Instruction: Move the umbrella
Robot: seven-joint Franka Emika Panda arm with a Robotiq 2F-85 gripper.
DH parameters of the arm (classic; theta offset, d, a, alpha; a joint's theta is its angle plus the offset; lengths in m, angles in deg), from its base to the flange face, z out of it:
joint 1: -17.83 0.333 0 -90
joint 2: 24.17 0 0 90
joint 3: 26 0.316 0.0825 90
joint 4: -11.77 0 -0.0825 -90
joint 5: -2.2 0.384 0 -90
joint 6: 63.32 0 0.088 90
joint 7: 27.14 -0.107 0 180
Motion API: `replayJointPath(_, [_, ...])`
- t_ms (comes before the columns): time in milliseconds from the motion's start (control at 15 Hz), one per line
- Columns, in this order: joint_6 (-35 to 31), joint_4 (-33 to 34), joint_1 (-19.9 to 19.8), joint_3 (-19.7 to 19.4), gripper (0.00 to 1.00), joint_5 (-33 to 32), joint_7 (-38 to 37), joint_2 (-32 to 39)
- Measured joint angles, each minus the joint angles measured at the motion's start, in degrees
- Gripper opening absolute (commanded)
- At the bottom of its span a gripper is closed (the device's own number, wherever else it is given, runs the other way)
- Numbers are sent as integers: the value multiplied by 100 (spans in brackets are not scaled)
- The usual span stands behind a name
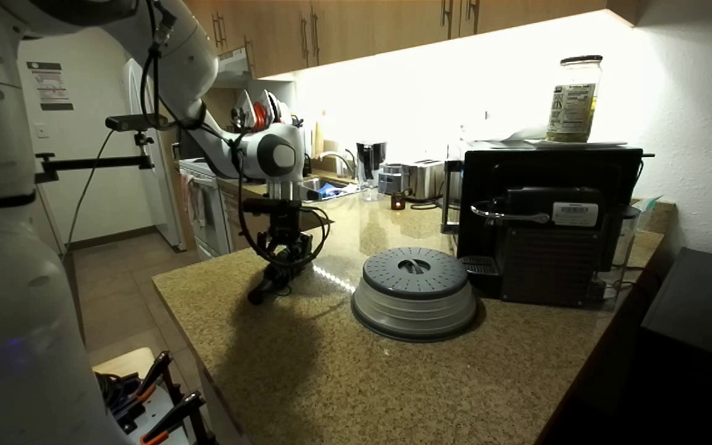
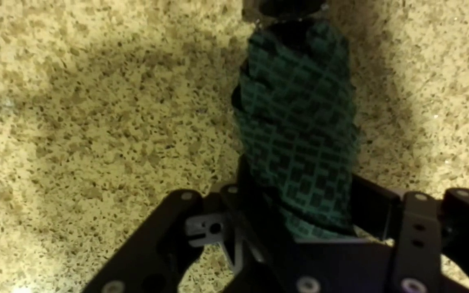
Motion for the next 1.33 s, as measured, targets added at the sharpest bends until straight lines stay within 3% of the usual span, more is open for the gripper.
replayJointPath(267, [154, 42, 36, 82, 19, 5, -45, -23])
replayJointPath(800, [396, 22, 385, 658, 19, 603, -20, -338])
replayJointPath(1333, [530, -312, 517, 820, 19, 1176, 317, -702])
